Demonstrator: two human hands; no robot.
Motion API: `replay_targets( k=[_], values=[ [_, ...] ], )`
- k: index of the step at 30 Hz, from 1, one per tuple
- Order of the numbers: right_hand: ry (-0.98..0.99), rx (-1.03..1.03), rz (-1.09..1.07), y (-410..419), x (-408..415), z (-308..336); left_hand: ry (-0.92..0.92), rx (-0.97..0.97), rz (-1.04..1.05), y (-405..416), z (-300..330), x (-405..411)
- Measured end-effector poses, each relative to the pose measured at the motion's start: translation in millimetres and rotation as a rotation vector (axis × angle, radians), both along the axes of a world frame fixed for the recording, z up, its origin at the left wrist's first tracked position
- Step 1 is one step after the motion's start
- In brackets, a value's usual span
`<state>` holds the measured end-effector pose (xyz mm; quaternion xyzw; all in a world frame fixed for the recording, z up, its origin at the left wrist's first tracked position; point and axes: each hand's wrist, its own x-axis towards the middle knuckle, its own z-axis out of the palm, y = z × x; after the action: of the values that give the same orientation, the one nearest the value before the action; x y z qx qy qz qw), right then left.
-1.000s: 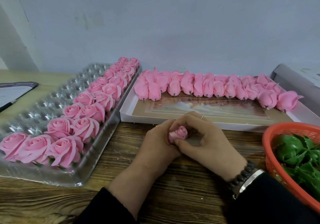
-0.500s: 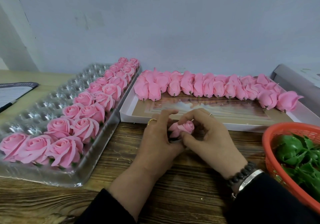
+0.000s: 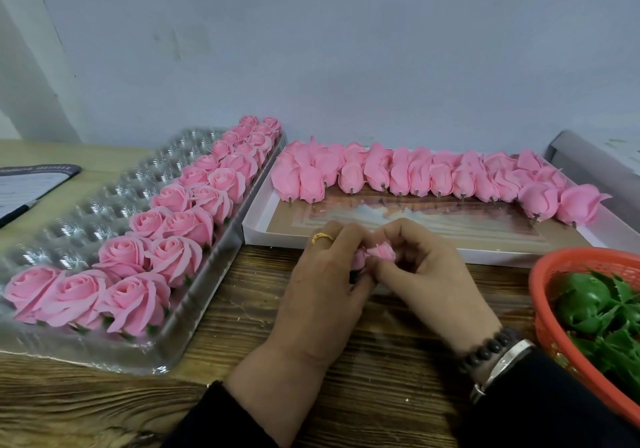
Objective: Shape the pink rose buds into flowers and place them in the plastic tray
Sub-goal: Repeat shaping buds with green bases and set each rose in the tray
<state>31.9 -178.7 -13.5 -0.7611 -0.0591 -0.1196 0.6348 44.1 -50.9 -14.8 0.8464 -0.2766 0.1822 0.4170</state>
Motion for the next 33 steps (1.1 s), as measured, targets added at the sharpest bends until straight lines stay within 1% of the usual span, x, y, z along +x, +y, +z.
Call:
replay_targets(
  k=[4, 7, 11, 16, 23, 28, 30, 33],
  values=[
    [0.041, 0.059, -0.013, 1.4, -0.7, 1.5, 0.018, 0.054, -0.024, -2.2, 2.6, -2.9],
    [0.053, 0.096, -0.036, 3.5, -0.5, 1.4, -0.003, 0.103, -0.012, -3.1, 3.5, -4.0],
    [0.066, 0.109, -0.072, 5.9, 0.1, -0.7, -0.022, 0.130, 0.015, -3.8, 3.2, -4.4],
    [0.088, 0.066, -0.096, 6.4, -0.2, -3.3, 0.009, 0.119, -0.002, -2.3, 1.5, -2.0],
    [0.081, 0.051, -0.065, 4.4, 0.2, -2.2, 0.039, 0.040, 0.009, -1.8, -1.4, 2.0],
    [-0.004, 0.040, -0.056, 4.0, -0.3, 0.1, 0.074, -0.048, -0.002, 0.1, -2.9, 3.5],
    [-0.017, 0.077, -0.081, 3.0, 1.2, -0.2, 0.108, -0.111, -0.004, 1.2, -3.7, 4.7],
    [0.025, 0.198, -0.122, 0.4, 4.0, -2.7, 0.149, -0.202, -0.007, 0.3, -4.6, 5.6]
  ],
)
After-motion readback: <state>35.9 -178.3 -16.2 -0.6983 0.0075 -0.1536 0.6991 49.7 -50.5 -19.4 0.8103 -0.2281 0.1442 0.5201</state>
